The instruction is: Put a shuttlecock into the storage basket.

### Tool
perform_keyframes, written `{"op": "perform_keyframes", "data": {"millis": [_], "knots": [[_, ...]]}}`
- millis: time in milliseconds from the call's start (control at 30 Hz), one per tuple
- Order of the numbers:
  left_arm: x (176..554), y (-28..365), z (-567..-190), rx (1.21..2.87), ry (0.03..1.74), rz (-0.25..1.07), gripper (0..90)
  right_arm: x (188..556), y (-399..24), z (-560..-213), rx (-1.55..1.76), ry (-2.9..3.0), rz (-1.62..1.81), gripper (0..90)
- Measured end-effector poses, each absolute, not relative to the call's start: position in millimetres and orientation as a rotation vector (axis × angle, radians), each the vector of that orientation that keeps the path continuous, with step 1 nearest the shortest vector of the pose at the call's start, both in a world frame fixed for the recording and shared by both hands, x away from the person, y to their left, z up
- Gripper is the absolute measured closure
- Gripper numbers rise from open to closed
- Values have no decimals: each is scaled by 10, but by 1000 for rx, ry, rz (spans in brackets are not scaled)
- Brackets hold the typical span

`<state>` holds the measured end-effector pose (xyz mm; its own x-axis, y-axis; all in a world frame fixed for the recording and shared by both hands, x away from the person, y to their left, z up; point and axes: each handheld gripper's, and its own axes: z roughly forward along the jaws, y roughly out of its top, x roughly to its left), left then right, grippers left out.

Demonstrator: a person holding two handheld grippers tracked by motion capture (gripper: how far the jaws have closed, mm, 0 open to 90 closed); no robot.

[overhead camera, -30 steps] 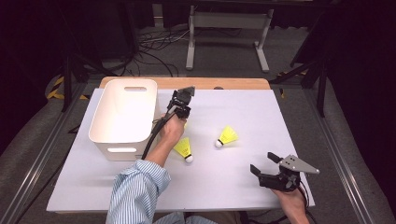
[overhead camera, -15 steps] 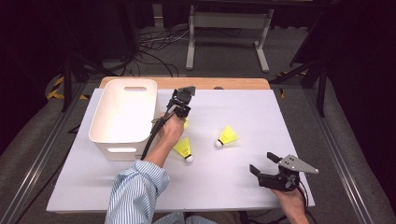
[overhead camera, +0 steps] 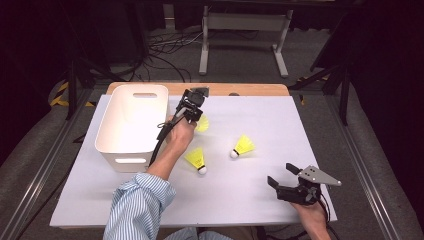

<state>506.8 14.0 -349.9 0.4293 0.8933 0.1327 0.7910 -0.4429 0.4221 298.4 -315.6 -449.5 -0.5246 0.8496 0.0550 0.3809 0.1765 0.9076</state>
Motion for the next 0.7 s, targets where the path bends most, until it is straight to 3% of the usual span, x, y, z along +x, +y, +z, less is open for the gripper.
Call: {"op": "perform_keyframes", "data": {"millis": [700], "knots": [[4943,464,-3105,2295,1366,342,900,2993,-3161,-4503,1158,1989,1308,129]]}}
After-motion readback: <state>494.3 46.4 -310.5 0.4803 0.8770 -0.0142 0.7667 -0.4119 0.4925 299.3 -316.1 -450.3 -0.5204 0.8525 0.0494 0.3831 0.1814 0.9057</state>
